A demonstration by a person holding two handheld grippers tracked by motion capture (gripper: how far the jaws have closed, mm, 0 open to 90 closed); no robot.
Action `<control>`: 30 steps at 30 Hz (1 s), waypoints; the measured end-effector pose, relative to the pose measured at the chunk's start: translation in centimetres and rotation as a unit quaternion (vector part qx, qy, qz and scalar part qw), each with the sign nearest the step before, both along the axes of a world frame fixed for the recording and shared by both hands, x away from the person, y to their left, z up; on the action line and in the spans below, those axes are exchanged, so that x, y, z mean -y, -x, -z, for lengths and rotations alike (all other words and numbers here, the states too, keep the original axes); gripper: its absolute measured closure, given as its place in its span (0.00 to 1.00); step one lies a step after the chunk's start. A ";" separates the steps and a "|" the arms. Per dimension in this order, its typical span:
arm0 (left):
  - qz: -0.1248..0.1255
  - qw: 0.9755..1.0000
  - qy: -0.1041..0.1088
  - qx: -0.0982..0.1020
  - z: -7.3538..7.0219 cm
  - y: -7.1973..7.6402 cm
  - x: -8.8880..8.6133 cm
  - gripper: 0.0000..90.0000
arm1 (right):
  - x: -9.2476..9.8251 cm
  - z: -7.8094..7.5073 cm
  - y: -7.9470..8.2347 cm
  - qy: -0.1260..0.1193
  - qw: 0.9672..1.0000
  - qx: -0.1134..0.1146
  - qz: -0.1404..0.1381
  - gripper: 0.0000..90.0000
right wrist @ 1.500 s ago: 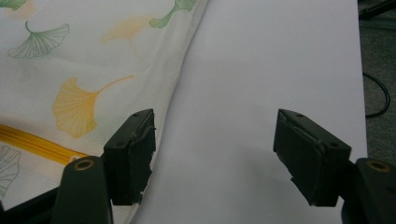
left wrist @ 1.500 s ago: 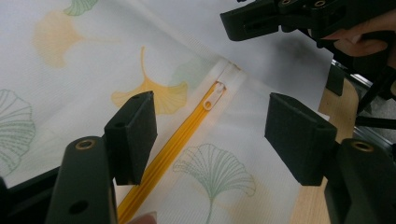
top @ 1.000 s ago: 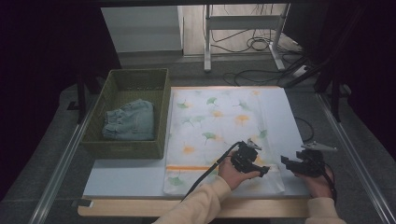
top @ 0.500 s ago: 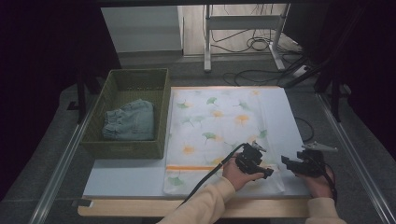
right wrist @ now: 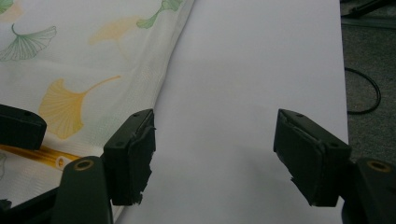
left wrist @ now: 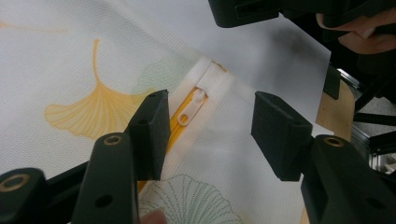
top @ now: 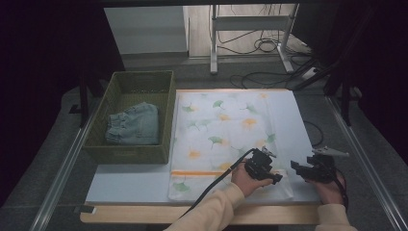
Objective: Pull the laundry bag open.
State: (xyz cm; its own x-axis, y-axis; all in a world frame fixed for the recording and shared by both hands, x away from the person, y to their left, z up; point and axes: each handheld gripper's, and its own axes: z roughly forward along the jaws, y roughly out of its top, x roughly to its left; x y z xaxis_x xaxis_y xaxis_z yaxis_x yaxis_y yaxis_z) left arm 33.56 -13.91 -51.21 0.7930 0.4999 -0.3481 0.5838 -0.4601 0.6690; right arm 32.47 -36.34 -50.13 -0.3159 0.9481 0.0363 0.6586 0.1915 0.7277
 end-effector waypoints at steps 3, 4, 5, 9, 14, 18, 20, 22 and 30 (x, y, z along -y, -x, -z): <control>0.000 1.000 -0.001 -0.001 0.1 0.0 0.1 0.52 | 0.0 0.0 0.0 -0.001 1.000 0.000 0.000 0.33; 0.001 1.000 -0.002 -0.001 0.1 0.0 0.1 0.52 | 0.0 0.0 0.0 0.000 1.000 0.000 0.001 0.33; 0.000 1.000 -0.002 -0.001 0.2 -0.1 0.1 0.52 | 0.0 0.0 0.0 -0.001 1.000 0.000 0.000 0.33; -0.002 1.000 -0.002 -0.003 0.3 -0.1 0.2 0.51 | 0.0 0.0 0.0 0.000 1.000 0.000 0.001 0.33; -0.004 1.000 -0.004 -0.002 0.3 -0.1 0.5 0.51 | 0.3 0.0 0.1 -0.001 1.000 -0.001 0.006 0.33; -0.006 1.000 -0.008 -0.004 0.5 -0.3 0.6 0.51 | 0.4 0.0 0.1 -0.002 1.000 0.000 0.006 0.33; -0.005 1.000 -0.009 -0.005 0.6 -0.3 0.6 0.51 | 0.3 0.0 0.1 -0.002 1.000 0.000 0.006 0.33; -0.004 1.000 -0.009 -0.007 0.7 -0.3 0.7 0.51 | 0.3 0.0 0.1 -0.001 1.000 -0.001 0.005 0.33; -0.006 1.000 -0.004 -0.012 0.9 -0.4 0.9 0.51 | 0.5 0.0 0.1 -0.001 1.000 0.001 0.007 0.33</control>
State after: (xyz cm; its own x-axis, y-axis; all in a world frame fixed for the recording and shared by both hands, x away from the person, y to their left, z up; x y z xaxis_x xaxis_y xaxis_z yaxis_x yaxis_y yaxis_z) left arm 33.92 -14.80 -52.10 0.7781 0.5120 -0.3638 0.6057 -0.4581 0.6506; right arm 32.39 -36.81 -50.09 -0.3035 0.9521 0.0369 0.6594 0.1820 0.7294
